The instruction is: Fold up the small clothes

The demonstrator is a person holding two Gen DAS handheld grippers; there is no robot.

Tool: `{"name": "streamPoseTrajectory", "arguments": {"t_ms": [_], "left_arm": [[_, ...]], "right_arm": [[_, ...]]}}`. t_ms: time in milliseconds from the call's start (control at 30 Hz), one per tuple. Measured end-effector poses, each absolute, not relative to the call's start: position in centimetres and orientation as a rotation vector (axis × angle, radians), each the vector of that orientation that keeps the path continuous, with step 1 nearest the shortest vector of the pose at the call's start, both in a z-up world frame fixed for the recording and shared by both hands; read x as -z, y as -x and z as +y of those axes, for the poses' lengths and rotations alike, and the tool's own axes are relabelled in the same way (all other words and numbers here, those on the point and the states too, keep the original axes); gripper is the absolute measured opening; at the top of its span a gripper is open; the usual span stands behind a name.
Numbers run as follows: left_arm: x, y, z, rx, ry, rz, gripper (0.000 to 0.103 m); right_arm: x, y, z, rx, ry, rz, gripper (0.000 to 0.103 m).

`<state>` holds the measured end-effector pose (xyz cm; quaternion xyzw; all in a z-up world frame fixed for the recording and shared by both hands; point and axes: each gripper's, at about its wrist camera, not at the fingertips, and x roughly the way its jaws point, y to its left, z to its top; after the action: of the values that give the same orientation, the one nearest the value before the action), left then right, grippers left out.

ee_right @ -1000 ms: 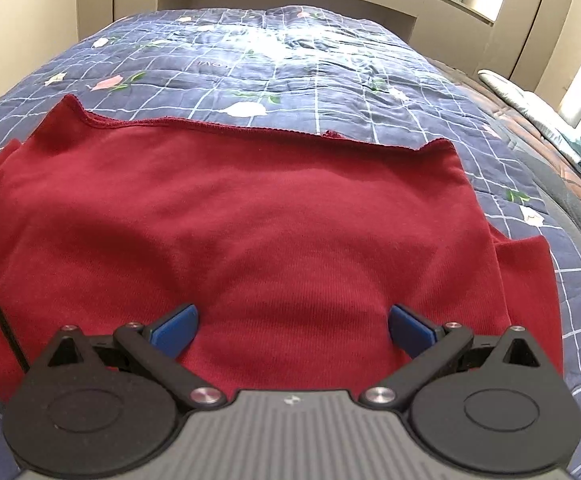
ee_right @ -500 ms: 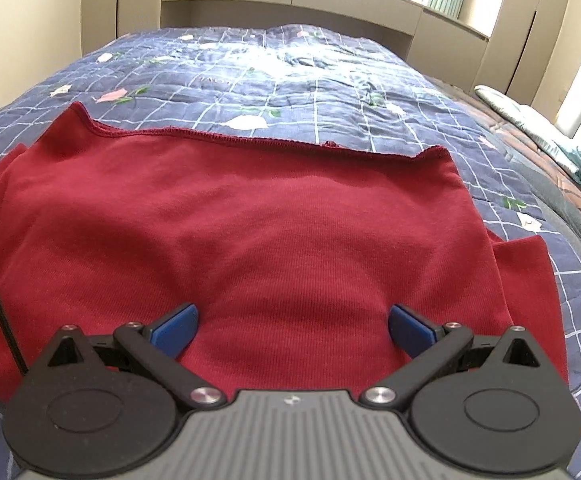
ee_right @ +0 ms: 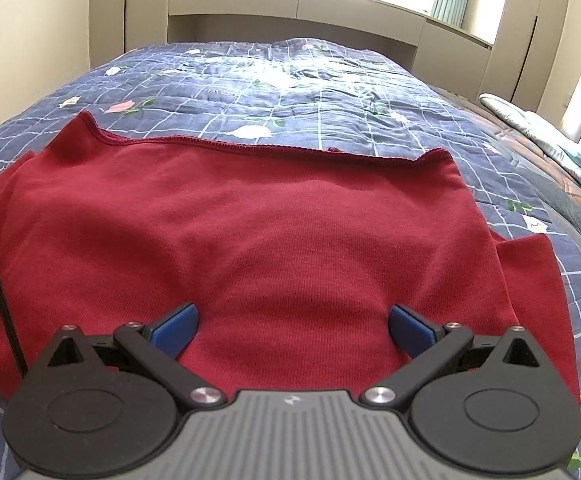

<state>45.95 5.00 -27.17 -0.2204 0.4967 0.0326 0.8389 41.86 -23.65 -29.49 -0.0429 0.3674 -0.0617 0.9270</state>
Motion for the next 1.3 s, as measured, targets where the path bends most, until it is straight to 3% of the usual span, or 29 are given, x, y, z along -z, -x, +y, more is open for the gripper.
{"name": "streamPoseTrajectory", "arguments": {"t_ms": [167, 267, 433, 500, 800, 1100, 1300], "left_arm": [[26.9, -47.8, 5.1, -0.067, 0.47, 1.026, 0.101], [27.1, -48.8, 4.8, -0.081, 0.479, 1.046, 0.093], [26.6, -49.2, 4.3, -0.061, 0.483, 1.052, 0.073], [26.5, -49.2, 4.1, -0.069, 0.484, 1.05, 0.057], [25.7, -48.9, 2.7, -0.148, 0.488, 1.018, 0.024], [22.4, -47.8, -0.8, -0.16, 0.36, 0.924, 0.019], [18.6, -47.6, -3.9, -0.089, 0.422, 0.877, 0.019]], "right_arm": [[29.5, -41.8, -23.7, 0.122, 0.088, 0.745, 0.103], [29.5, -41.9, -23.7, 0.118, 0.088, 0.749, 0.103], [29.5, -42.1, -23.8, 0.106, 0.087, 0.757, 0.103], [29.5, -42.1, -24.0, 0.098, 0.086, 0.757, 0.103], [28.1, -42.7, -25.3, 0.005, 0.078, 0.827, 0.103], [25.2, -40.5, -30.8, 0.084, 0.064, 0.756, 0.103], [24.3, -38.3, -35.9, 0.208, 0.043, 0.783, 0.103]]}}
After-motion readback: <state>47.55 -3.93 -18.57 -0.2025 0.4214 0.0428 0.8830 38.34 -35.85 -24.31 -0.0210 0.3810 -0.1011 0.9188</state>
